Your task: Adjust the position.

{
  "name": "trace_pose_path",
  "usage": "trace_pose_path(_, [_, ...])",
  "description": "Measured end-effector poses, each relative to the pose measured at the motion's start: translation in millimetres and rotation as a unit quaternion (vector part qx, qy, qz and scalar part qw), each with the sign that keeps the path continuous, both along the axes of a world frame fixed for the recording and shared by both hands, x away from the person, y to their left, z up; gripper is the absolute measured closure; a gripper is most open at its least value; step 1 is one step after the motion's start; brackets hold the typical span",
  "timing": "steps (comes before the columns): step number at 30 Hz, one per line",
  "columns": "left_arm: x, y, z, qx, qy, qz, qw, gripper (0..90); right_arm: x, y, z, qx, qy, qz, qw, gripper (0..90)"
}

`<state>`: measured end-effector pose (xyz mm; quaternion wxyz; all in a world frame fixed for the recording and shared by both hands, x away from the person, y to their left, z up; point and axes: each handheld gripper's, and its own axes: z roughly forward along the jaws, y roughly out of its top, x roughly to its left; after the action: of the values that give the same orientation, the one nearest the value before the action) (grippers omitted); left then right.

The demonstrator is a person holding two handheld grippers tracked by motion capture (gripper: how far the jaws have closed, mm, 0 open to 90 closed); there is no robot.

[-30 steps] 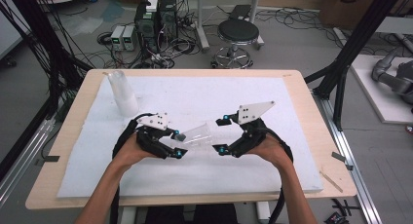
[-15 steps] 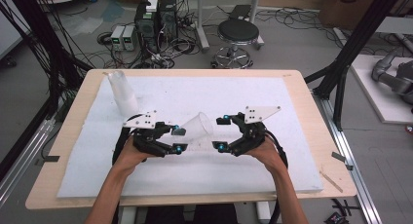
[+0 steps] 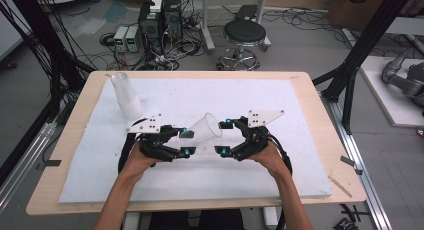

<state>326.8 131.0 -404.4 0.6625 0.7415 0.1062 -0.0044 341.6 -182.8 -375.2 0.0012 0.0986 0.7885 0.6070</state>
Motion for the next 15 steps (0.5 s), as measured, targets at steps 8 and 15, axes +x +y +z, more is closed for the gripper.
trace_pose_path(8, [-1.0,-10.5,-5.6,0.001,0.002,-0.008,1.0,42.5,-0.5,5.7,0.5,0.016,0.004,0.016,0.9997,15.2])
trace_pose_path(15, [-1.8,-14.7,-5.8,0.003,-0.001,-0.014,0.9999,42.5,-0.1,11.8,1.6,0.026,0.004,0.03,0.9992,15.2])
